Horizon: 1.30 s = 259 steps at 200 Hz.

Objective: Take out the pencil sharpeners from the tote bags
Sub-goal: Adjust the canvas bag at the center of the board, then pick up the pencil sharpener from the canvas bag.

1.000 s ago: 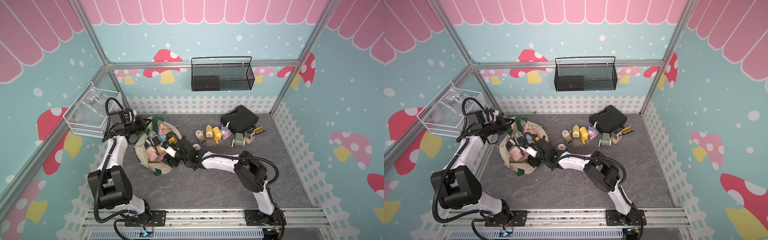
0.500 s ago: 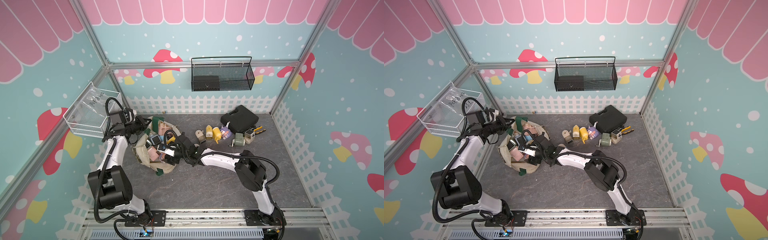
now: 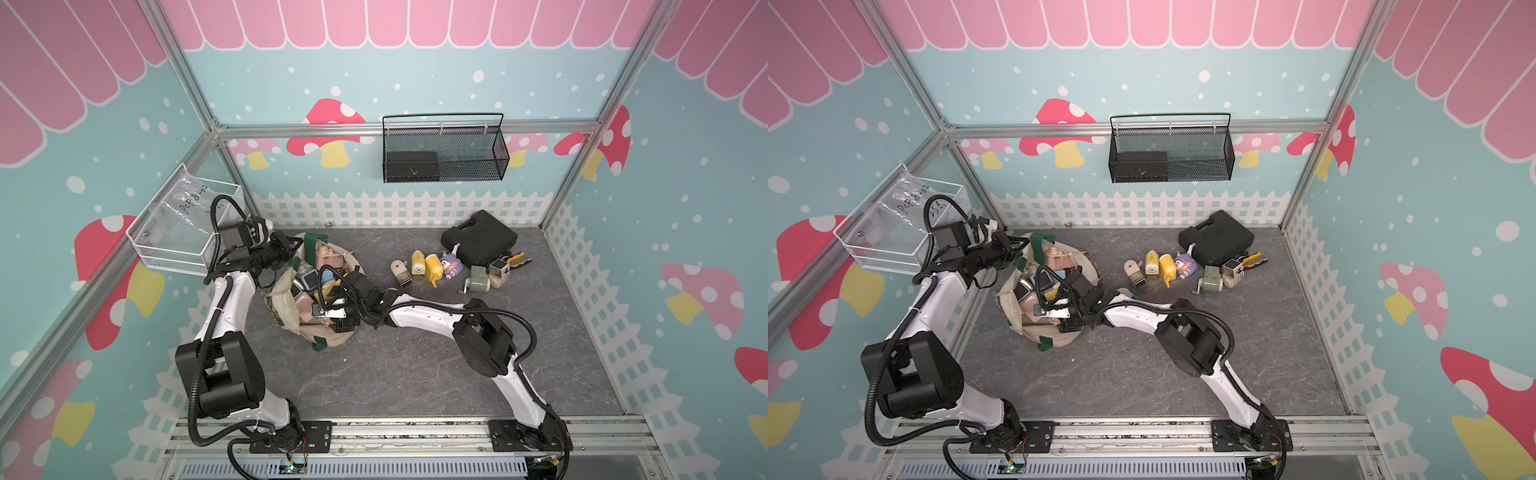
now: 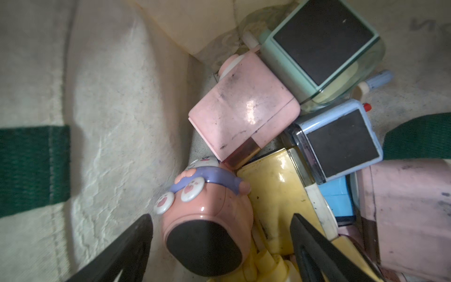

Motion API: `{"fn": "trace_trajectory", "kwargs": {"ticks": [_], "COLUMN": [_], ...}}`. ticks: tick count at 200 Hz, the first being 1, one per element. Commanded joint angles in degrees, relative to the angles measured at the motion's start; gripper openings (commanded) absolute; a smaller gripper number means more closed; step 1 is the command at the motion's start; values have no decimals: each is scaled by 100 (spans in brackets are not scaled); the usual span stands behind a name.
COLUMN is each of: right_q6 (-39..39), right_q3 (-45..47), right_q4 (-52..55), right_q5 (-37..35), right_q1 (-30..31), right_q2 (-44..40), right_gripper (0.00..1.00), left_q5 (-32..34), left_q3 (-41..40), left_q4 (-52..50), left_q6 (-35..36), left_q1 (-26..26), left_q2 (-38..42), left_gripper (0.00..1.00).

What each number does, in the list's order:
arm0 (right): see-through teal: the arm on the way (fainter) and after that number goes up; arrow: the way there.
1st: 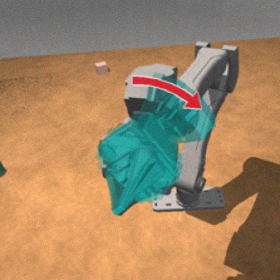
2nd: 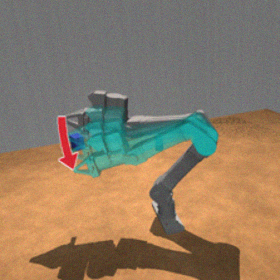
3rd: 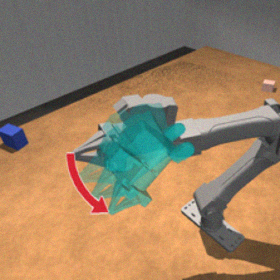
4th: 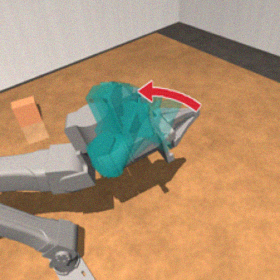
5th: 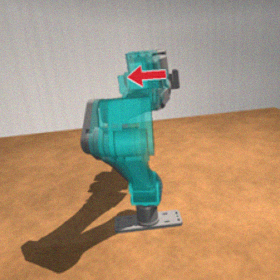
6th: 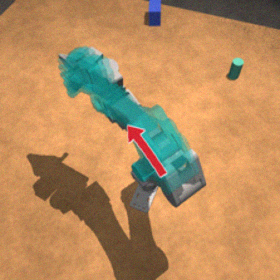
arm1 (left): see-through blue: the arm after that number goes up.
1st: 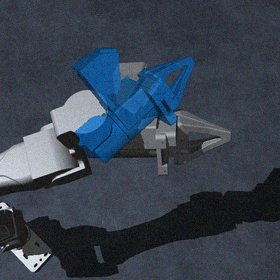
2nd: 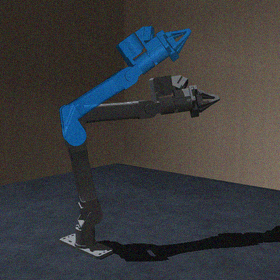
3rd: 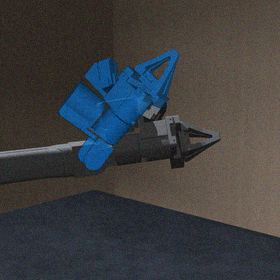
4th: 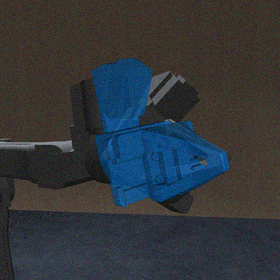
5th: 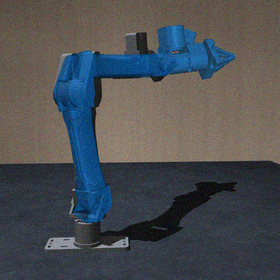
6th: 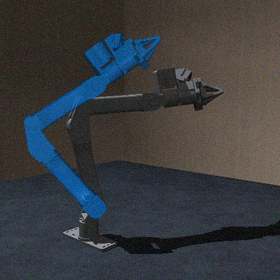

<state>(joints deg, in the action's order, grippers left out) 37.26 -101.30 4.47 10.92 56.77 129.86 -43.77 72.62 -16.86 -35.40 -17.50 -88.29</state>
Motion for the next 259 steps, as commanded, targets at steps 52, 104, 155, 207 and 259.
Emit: {"fn": "trace_trajectory", "kwargs": {"ticks": [52, 104, 155, 207, 259], "right_q6": [167, -19, -104, -192, -324], "right_q3": [-733, -1123, -1361, -1421, -1282], "right_q4": [948, 1339, 1400, 1520, 1464], "right_q5": [63, -252, -528, -535, -310], "right_q1": [13, 25, 94, 150, 157], "right_q2": [699, 1020, 1233, 1126, 710], "right_gripper": [86, 76, 70, 60, 52], "left_q5": [-97, -95, -88, -88, -88], "left_q3": [-29, -34, -37, -37, -37], "left_q4": [266, 267, 270, 272, 272], "left_q6": [-33, -35, -37, -37, -37], "left_q1": [-70, -70, -75, -76, -75], "left_q2": [93, 84, 84, 84, 91], "left_gripper": [0, 0, 0, 0, 0]}}
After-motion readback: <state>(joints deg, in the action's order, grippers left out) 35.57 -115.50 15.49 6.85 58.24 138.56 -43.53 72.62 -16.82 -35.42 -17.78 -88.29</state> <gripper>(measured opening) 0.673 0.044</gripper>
